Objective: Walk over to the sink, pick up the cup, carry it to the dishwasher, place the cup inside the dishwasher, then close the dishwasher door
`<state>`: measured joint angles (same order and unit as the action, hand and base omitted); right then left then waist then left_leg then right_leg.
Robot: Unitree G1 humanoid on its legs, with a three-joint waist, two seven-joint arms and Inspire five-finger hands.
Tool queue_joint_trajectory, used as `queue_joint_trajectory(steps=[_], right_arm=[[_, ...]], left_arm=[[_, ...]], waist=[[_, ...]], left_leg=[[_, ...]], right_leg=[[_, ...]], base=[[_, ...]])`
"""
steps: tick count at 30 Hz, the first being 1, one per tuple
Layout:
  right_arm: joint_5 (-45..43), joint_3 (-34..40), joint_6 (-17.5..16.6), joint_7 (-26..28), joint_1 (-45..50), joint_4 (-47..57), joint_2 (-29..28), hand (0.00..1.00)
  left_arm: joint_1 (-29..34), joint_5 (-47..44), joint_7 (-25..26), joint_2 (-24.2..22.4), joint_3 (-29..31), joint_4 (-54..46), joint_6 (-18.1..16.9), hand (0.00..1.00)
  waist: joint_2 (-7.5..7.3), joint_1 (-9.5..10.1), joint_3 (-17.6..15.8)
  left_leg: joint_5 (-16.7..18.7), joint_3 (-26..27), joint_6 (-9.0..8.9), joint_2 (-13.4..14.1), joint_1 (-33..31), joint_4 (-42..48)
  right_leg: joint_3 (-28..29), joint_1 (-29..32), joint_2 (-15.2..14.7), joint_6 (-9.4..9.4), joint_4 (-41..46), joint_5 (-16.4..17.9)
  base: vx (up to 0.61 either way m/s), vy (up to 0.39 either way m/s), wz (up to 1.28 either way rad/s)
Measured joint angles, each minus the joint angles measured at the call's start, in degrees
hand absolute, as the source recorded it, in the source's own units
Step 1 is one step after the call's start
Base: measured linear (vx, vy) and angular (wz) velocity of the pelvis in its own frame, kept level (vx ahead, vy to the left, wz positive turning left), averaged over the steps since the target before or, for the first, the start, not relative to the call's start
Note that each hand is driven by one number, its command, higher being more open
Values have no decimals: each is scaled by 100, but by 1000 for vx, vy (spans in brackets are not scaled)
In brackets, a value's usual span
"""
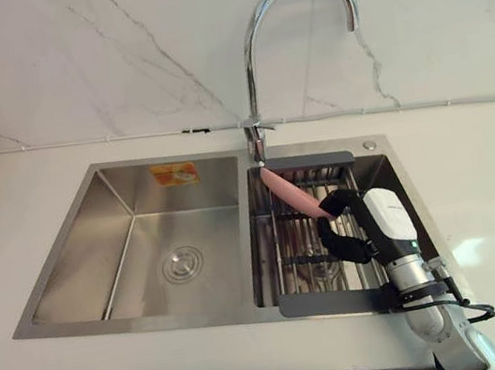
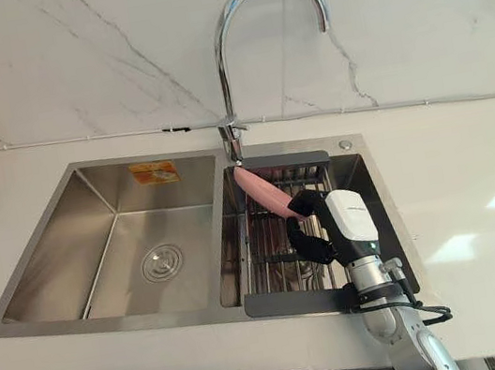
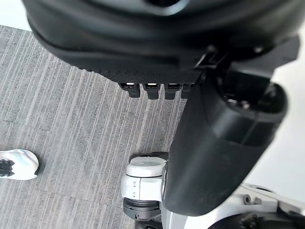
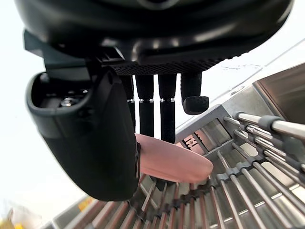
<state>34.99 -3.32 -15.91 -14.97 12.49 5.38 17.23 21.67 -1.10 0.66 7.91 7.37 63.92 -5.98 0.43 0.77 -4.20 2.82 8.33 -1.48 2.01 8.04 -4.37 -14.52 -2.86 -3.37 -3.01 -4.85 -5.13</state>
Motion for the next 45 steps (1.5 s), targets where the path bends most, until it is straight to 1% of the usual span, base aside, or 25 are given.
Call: queue_joint_trajectory(steps=[4, 5, 6, 7, 8, 10, 12, 14, 15, 21, 25, 29, 33, 34, 36, 37, 38, 39, 40, 41, 42, 43, 44, 45], right_arm=[[-503, 196, 9, 156, 35, 221, -111, 0], [-743, 224, -5, 180, 83, 342, -143, 0], [-900, 319, -9, 185, 106, 515, -254, 0], [-1083, 569, 10, 174, 62, 654, -446, 0], [-1184, 741, 12, 141, 18, 716, -537, 0], [-1446, 1355, 18, 39, -125, 887, -663, 0], [-1606, 1685, 20, -86, -170, 972, -684, 0], [-1803, 1836, 32, -133, -178, 986, -709, 0], [-1883, 1883, 56, -129, -177, 985, -718, 0], [-2166, 1883, 118, -24, -178, 1001, -909, 0], [-2191, 1889, 118, 18, -178, 1078, -1033, 0], [-2211, 1936, 117, 100, -178, 1133, -1078, 0], [-2214, 2100, 117, 167, -177, 1199, -1080, 0], [-2214, 2128, 122, 165, -176, 1210, -1079, 0], [-2212, 2180, 210, 138, -175, 1209, -1072, 0], [-2210, 2178, 248, 135, -176, 1200, -1072, 0], [-2212, 2173, 315, 130, -179, 1200, -1048, 0], [-2213, 2170, 329, 124, -190, 1199, -1022, 0], [-2222, 2107, 344, 128, -270, 1187, -949, 0], [-2221, 2040, 340, 130, -327, 1193, -849, 0], [-2221, 2025, 322, 130, -341, 1200, -764, 0], [-2203, 2079, 263, 109, -429, 1197, -576, 0], [-2198, 2131, 245, 96, -497, 1194, -535, 0], [-2158, 2309, 238, 12, -723, 1131, -497, 0]], left_arm=[[19, 0, 39, -39, 0, 0, -67, 100], [28, 0, 41, -40, 0, 0, -79, 100], [30, 0, 43, -47, 1, 0, -89, 100], [44, 0, 46, -57, 1, 0, -119, 100], [58, 0, 48, -66, 2, 0, -138, 100], [86, 0, 55, -95, 5, 0, -190, 100], [99, 1, 76, -107, 6, 2, -191, 100], [102, 4, 92, -122, 4, 3, -191, 100], [104, 5, 101, -132, 4, 5, -191, 100], [118, 4, 167, -170, 16, 9, -228, 100], [135, 4, 190, -185, 18, 9, -259, 100], [187, 4, 209, -187, 16, 10, -266, 100], [200, 14, 216, -180, 17, 11, -266, 100], [201, 43, 207, -178, 21, 12, -266, 100], [212, 127, 102, -166, 79, 12, -266, 100], [211, 130, 45, -169, 100, 12, -268, 100], [205, 128, -117, -188, 101, 5, -345, 100], [189, 127, -192, -212, 79, -3, -411, 100], [100, 122, -409, -236, -40, -24, -510, 100], [81, 128, -516, -250, -164, -42, -514, 100], [82, 130, -565, -241, -281, -40, -506, 100], [77, 146, -627, -206, -571, -30, -451, 100], [53, 151, -646, -165, -650, -27, -426, 100], [-58, 161, -761, -30, -833, -8, -341, 100]], waist=[[25, -3, -14], [27, -4, -13], [33, -1, -13], [39, 4, -8], [44, 4, -4], [54, 1, 6], [63, -15, 14], [81, -25, 25], [89, -26, 30], [87, -7, 36], [85, -13, 44], [82, -11, 157], [74, -14, 192], [74, -17, 192], [75, 0, 187], [74, 16, 179], [98, 40, 158], [127, 66, 141], [196, 165, 84], [193, 175, 57], [186, 166, 52], [247, 88, 72], [266, 31, 69], [226, -141, -81]], left_leg=[[-1, 6, -2, 2, 0, 5], [-1, 7, -2, 3, 1, 13], [-2, 8, -1, 2, 0, 30], [-2, 10, 0, 1, 0, 40], [-2, 12, 0, -1, 0, 43], [2, 27, -4, -6, 7, 45], [13, 43, -21, 0, 14, 47], [16, 63, -24, 4, 25, 48], [31, 83, -47, 5, 33, 49], [64, 88, -49, 8, 24, 55], [52, 93, -28, 6, 24, 81], [51, 79, -25, 1, 24, 82], [77, -49, -36, -12, 10, 80], [80, -67, -31, -13, 9, 77], [169, -11, 44, -1, 60, 201], [280, -7, 7, 20, 6, 449], [672, 20, 22, 132, -293, 1299], [897, 11, -5, 196, -471, 1800], [1049, -110, -66, 276, -783, 2708], [1060, -214, -67, 255, -863, 2910], [1087, -302, -60, 231, -844, 2873], [1157, -512, -113, 198, -785, 2538], [1157, -564, -113, 179, -758, 2339], [1168, -592, -35, 86, -659, 1847]], right_leg=[[7, 0, 2, 0, 1, 0], [8, -1, 3, 0, 1, 0], [10, -2, 3, 1, 1, 0], [11, -6, 0, 1, 1, -1], [14, -6, -2, 1, 1, -1], [29, -6, -7, 1, 1, -1], [43, -5, -2, 1, 2, 0], [62, -5, 2, 2, 2, 0], [80, -5, 3, 2, 2, 0], [91, -5, 6, 11, 1, -1], [99, -5, 6, 13, 1, -2], [97, -9, 2, 14, 1, -2], [-19, -67, -28, 20, 1, 5], [-42, -80, -31, 21, 1, 7], [-40, -165, -31, 34, 8, 48], [9, -178, -23, 37, 51, 88], [126, -131, 22, 41, 234, 216], [213, -53, 70, 70, 344, 294], [577, 101, 143, 123, 584, 298], [829, 211, 161, 101, 707, 265], [1001, 336, 165, 100, 780, 256], [1370, 739, 242, 88, 976, 209], [1503, 924, 256, 76, 1064, 174], [1778, 1323, 289, 26, 1277, 95]], base=[[0, 0, 0], [0, 0, 0], [0, 0, 0], [0, 0, 0], [0, 0, 0], [0, 0, 0], [0, 0, -4], [0, 0, -7], [0, 0, -7], [0, 0, -1], [0, 0, 0], [0, 0, 0], [-10, -2, 14], [-53, -10, 19], [-45, -9, 3], [-32, -11, -25], [-37, -10, -36], [-84, 8, -93], [-80, 2, -124], [-73, 3, -139], [-72, 34, -147], [-57, 47, -124], [-73, 58, -143], [-52, 16, -89]])
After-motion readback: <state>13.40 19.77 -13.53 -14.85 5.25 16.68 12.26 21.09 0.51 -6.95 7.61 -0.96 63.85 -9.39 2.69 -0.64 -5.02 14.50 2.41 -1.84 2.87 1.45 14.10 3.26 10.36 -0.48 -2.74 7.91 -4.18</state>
